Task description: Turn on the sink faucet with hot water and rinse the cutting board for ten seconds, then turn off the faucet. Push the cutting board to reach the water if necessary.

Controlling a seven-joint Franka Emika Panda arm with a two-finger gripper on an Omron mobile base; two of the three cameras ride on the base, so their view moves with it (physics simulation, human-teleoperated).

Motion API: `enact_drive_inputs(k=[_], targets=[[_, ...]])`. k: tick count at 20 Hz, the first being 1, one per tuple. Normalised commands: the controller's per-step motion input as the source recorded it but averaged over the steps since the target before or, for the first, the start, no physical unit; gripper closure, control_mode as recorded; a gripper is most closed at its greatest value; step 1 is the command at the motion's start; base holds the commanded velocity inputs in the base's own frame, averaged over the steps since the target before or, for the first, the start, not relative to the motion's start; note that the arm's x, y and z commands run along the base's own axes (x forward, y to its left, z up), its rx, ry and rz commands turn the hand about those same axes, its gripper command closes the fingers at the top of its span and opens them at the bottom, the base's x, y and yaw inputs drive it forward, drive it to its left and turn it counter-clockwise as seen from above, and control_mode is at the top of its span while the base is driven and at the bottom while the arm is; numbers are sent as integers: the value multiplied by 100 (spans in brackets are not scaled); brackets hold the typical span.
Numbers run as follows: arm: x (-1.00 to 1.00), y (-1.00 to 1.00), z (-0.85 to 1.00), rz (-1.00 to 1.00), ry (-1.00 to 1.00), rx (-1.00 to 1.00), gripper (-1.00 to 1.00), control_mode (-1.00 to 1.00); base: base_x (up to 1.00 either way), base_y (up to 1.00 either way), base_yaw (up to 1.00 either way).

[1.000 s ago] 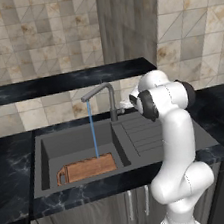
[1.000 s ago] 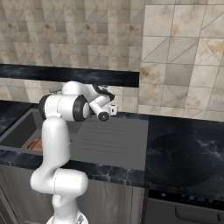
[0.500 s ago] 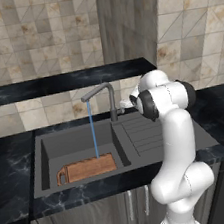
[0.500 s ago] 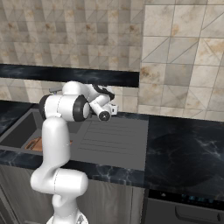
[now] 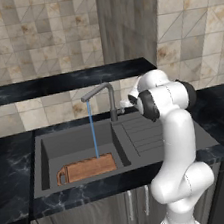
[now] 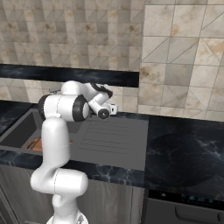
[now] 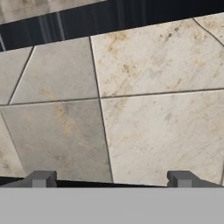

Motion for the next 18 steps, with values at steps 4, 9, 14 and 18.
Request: enact_drive_inputs(k=[4, 9, 14, 18], targets=[[0, -8, 2, 0, 10, 0, -100, -100, 0, 0, 0], [-6, -10, 11, 0, 7, 0, -100, -100, 0, 0, 0], [-19, -3, 29, 0, 3, 0, -100, -100, 0, 0, 0], [-26, 0, 40, 0, 0, 0, -100, -100, 0, 0, 0]])
